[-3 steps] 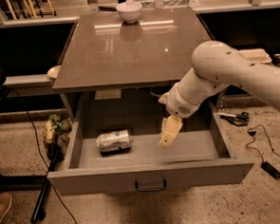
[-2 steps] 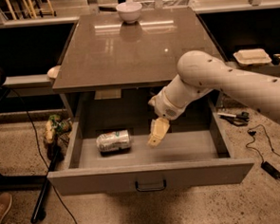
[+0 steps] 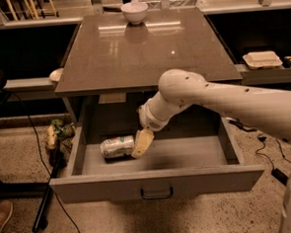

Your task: Pick 7up can from top drawer and place on counter

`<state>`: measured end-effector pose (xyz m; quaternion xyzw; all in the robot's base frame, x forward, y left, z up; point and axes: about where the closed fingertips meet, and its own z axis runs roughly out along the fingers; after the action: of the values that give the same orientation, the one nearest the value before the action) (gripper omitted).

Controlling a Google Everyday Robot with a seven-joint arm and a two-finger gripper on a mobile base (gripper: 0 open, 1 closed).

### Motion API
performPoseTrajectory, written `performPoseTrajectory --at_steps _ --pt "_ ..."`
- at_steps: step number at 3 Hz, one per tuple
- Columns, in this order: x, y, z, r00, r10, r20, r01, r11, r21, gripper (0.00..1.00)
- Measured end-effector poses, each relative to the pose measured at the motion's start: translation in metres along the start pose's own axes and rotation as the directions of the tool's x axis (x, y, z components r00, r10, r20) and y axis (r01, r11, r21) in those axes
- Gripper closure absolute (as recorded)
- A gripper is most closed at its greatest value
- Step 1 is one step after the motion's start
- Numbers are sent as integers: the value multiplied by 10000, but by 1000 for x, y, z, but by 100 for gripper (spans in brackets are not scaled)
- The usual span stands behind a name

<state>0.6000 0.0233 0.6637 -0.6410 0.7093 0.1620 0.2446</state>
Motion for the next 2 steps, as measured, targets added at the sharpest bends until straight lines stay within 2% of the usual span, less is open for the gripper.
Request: performPoseTrajectory --at_steps 2 --pt "-21 12 48 9997 -34 -233 37 9999 102 0"
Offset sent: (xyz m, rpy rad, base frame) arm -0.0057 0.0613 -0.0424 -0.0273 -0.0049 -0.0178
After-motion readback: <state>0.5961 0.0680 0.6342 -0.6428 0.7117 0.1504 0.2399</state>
